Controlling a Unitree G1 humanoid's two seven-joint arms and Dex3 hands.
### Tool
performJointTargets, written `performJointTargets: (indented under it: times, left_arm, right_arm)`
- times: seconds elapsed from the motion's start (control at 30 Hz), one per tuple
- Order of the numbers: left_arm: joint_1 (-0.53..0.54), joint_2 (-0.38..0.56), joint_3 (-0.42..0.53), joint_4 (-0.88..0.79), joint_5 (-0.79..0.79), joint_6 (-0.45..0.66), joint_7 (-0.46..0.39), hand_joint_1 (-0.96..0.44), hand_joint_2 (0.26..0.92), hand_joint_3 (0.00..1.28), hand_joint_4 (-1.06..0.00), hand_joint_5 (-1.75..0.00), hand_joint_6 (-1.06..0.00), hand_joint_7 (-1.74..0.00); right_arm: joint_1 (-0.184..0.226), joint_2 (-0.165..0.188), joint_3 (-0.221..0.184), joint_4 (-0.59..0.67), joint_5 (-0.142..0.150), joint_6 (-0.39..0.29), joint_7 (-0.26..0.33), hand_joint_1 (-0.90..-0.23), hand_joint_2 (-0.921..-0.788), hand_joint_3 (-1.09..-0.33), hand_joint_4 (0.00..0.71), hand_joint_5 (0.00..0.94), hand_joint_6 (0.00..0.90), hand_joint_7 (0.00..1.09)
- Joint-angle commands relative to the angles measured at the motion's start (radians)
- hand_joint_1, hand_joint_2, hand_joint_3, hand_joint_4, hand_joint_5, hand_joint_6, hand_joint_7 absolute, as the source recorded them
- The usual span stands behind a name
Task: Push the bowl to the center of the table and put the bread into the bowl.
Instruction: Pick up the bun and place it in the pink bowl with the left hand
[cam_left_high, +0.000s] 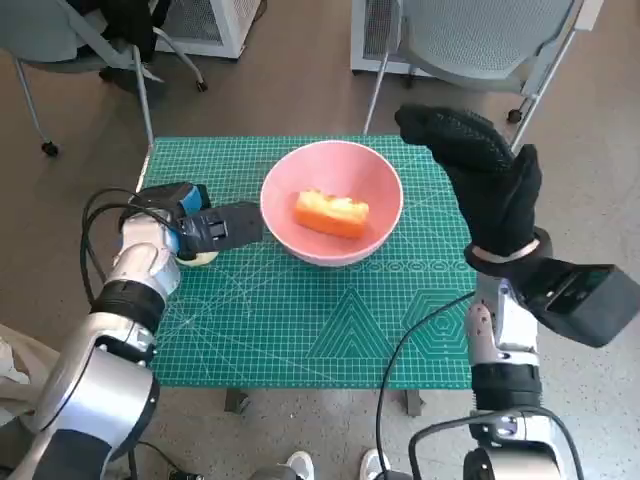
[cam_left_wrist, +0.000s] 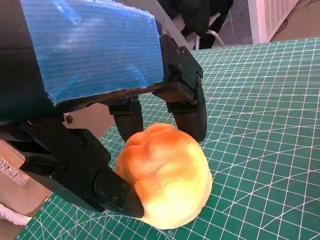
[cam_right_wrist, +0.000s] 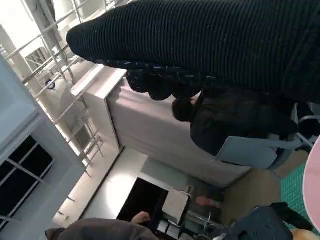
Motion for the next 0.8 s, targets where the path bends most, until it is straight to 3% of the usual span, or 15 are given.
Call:
performJointTargets:
  times: [0.03,0.2,0.3,0.8]
  left_arm:
    - [0.012,0.010,0.003,-0.001,-0.004,0.001,-0.018,0.00,0.920,0.07,-0.66,-1.18,-0.64,-1.18]
    - [0.003,0.014,0.010,-0.009,-0.010,0.003,-0.028,0.00,0.918,0.08,-0.74,-1.19,-0.58,-1.13]
    - [-0.007,0.019,0.018,-0.021,-0.015,0.004,-0.038,0.00,0.913,0.07,-0.76,-1.19,-0.59,-1.10]
    - [-0.026,0.046,0.065,-0.149,-0.035,0.037,-0.072,0.00,0.901,0.07,-0.75,-1.23,-0.66,-1.01]
  right_arm:
    - [0.006,0.006,-0.001,0.013,0.002,0.003,0.002,-0.695,-0.921,-0.856,0.043,0.003,-0.001,0.31]
    - [0.012,0.006,0.001,0.004,0.001,0.003,-0.001,-0.695,-0.921,-0.858,0.042,0.002,-0.001,0.31]
    - [0.010,0.005,-0.001,0.008,0.003,0.003,0.002,-0.695,-0.921,-0.858,0.042,0.001,-0.001,0.31]
    - [0.003,0.003,-0.004,0.015,0.008,0.006,0.008,-0.696,-0.921,-0.856,0.044,0.002,-0.001,0.31]
